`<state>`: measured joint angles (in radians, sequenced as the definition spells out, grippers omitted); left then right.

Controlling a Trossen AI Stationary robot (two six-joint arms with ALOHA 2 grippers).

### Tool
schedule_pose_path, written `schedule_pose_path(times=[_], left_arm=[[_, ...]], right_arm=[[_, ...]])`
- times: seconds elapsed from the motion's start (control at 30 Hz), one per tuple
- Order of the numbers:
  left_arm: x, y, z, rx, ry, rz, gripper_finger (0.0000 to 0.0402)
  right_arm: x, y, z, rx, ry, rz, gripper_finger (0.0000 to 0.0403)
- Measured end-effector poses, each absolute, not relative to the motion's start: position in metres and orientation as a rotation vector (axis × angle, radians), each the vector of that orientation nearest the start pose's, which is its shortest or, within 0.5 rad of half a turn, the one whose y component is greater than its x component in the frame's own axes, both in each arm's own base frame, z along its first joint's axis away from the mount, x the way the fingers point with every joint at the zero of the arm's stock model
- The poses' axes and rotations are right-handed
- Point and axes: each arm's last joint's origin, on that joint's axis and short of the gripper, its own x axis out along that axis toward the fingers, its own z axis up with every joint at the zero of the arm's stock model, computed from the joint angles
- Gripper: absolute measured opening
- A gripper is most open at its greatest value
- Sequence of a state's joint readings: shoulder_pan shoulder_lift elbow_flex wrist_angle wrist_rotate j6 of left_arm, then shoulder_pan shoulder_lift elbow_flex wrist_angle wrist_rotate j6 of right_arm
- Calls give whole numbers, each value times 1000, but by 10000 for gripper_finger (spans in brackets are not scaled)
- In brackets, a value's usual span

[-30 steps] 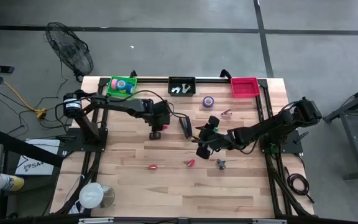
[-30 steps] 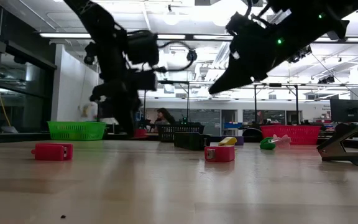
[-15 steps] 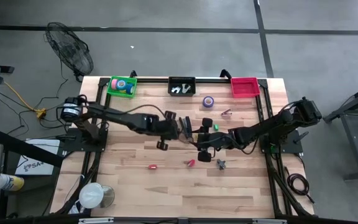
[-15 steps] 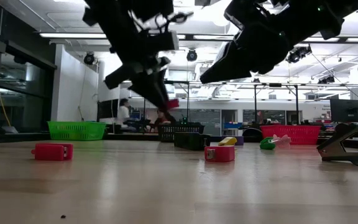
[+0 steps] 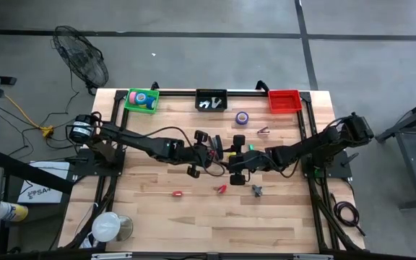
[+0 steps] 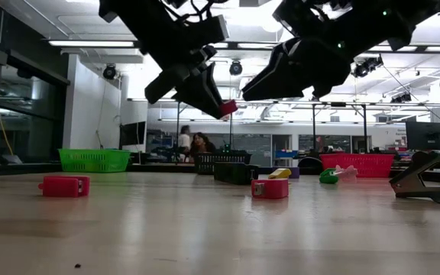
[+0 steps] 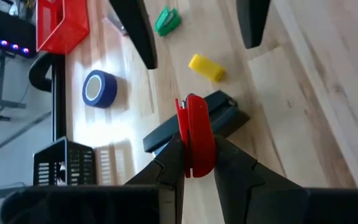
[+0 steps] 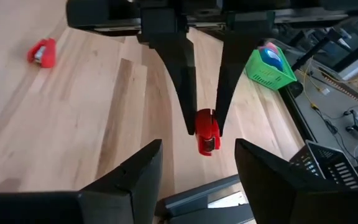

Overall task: Pick and place Stapler, Stapler remover, tape
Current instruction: Put the top red stapler in the red bin

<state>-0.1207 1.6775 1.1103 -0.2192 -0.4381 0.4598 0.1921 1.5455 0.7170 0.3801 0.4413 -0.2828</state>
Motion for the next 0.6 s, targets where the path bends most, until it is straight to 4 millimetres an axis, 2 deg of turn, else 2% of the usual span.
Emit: schedule_pose_path(times=[0.17,0.6], left_arm=[[354,-30,220,654,802,129,56],[356,-31,223,641,760,130,56]], right_arm=[[306,38,186,-400,462,-143,193],[309,29,188,-386,444,-134,193]])
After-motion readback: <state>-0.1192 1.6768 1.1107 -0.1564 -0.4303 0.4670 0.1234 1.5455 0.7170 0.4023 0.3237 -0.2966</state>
